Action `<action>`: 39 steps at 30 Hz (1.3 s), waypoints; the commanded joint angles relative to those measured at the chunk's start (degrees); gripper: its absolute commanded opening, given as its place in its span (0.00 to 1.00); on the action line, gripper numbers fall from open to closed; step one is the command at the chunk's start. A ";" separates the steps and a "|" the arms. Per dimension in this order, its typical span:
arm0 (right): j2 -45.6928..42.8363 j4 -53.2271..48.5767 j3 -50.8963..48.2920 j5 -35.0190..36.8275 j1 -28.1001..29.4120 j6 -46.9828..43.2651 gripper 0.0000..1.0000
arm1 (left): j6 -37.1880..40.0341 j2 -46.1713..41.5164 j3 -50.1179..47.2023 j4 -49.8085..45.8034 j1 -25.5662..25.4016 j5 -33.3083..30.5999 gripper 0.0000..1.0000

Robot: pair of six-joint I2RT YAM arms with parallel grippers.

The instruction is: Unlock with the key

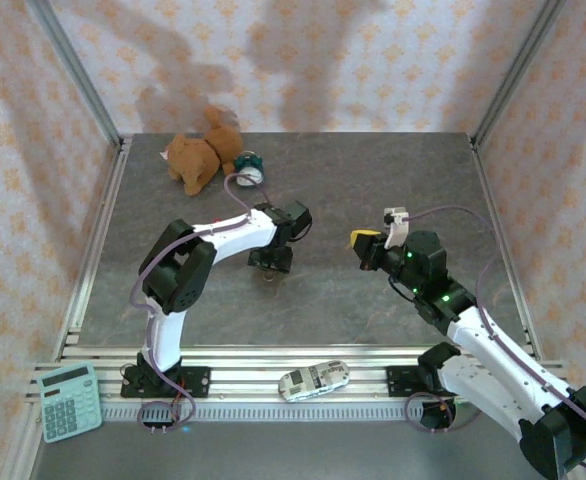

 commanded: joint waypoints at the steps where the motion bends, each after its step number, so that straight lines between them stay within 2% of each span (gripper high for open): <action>1: -0.82 0.91 -0.31 0.17 0.43 -0.75 0.07 | 2.50 -0.84 0.90 -2.81 0.80 -1.40 0.60; 6: -0.81 1.25 -0.72 0.23 0.41 -0.64 0.07 | 4.09 0.98 3.05 -3.46 1.87 -1.42 0.60; 13: -0.72 1.38 -0.71 0.14 0.40 -0.60 0.07 | 5.18 1.28 0.44 -2.27 2.74 1.54 0.59; 25: -0.59 1.21 -0.40 0.01 0.50 -0.60 0.07 | 8.01 4.71 1.86 -2.16 4.15 1.26 0.54; 28: -0.47 1.06 -0.29 -0.10 0.52 -0.66 0.07 | 8.20 5.30 2.26 -2.08 4.14 1.14 0.51; 34: 0.11 0.69 0.15 -0.49 0.49 -0.68 0.07 | 7.85 3.84 -0.44 0.52 4.19 0.00 0.37; 39: 0.75 0.52 0.61 -0.91 0.56 -0.58 0.07 | 7.67 -1.08 -4.59 4.54 4.07 -0.80 0.34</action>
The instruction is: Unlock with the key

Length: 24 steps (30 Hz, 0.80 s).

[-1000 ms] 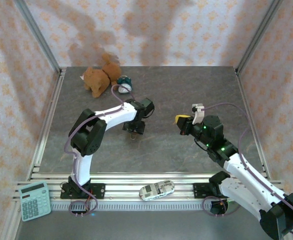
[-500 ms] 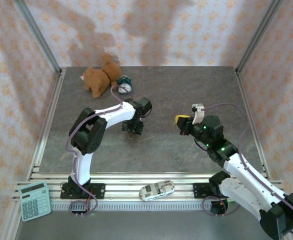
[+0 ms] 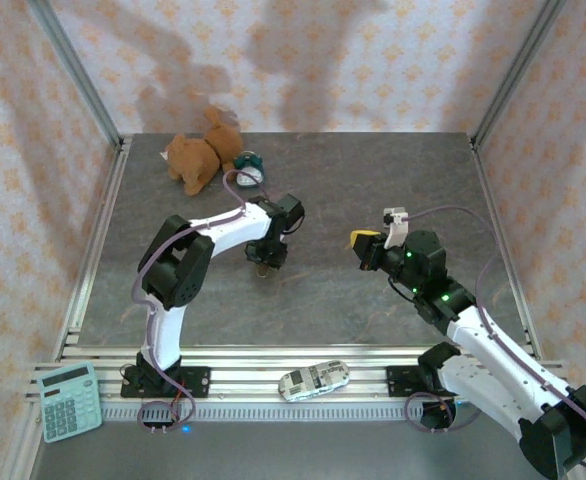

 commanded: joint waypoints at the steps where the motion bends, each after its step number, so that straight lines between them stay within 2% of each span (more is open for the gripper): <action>1: 0.31 0.46 0.82 -0.72 0.60 -0.57 0.07 | 0.11 -2.00 -4.73 4.17 0.93 -3.85 0.34; 5: 1.08 0.21 1.33 -1.01 0.56 -0.40 0.07 | 0.77 -4.83 -7.64 7.03 0.85 -2.95 0.34; 13: 0.28 -1.51 1.54 -0.40 0.65 -0.42 0.07 | 0.47 -1.53 -8.54 8.27 0.49 0.54 0.36; 24: 0.59 -1.26 1.23 -0.02 0.64 -0.78 0.07 | -1.14 0.63 -3.20 -0.03 -0.92 -8.04 0.52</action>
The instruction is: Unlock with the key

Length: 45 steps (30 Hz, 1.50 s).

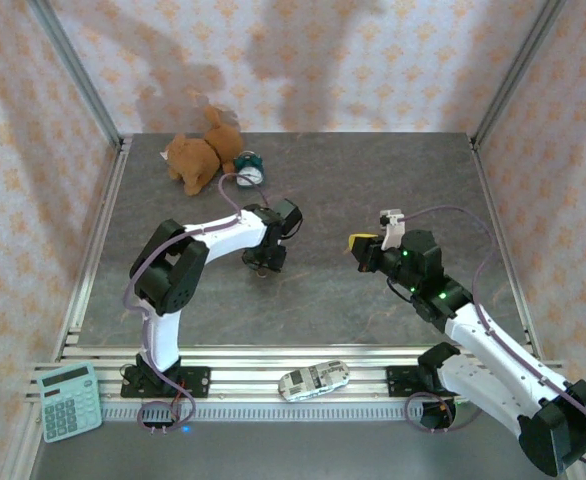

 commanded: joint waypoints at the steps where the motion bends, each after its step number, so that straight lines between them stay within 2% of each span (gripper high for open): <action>1: -0.60 0.29 1.03 0.34 0.43 -0.77 0.07 | -0.62 2.90 0.93 -4.74 -0.30 -6.58 0.53; 13: -0.51 0.81 0.63 0.05 0.43 -0.82 0.07 | -0.93 5.32 3.46 -6.69 -1.73 -9.82 0.56; 25: -1.22 -0.23 1.06 0.14 0.51 -0.78 0.07 | -1.50 6.23 -0.94 -2.71 -1.73 -9.90 0.43; 29: -1.25 -0.46 1.24 0.07 0.54 -0.77 0.07 | -1.41 6.05 -2.40 -1.31 -1.73 -9.20 0.44; 34: -1.39 -0.63 1.27 0.21 0.52 -0.84 0.07 | -1.26 6.24 -2.83 -0.52 -1.73 -8.02 0.53; 38: -1.50 -0.62 1.33 0.18 0.63 -0.85 0.07 | -1.15 6.31 -2.86 0.23 -1.55 -7.01 0.54; 45: -1.75 -0.75 1.25 0.36 0.60 -0.88 0.07 | -1.54 6.65 -4.10 2.59 -0.95 -3.79 0.43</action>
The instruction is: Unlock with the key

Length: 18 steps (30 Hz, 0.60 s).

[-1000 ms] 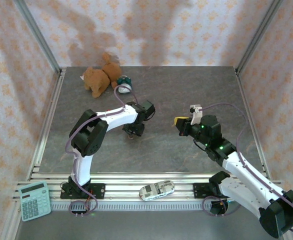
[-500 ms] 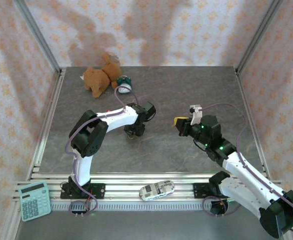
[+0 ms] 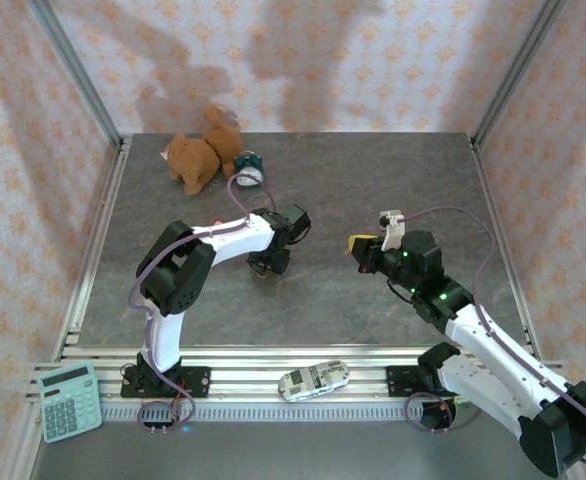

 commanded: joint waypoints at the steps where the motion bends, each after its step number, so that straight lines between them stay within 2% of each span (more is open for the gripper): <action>1: -1.11 0.05 1.27 0.38 0.36 -0.84 0.07 | -0.73 5.73 -4.15 2.28 1.44 0.49 0.42; 10: -1.05 0.05 1.38 0.34 0.43 -0.83 0.07 | 0.82 1.07 -8.09 7.46 1.20 4.54 0.38; 18: -0.36 0.39 1.69 -0.35 0.52 -0.34 0.07 | 2.57 -10.13 -11.98 14.12 -0.83 5.53 0.35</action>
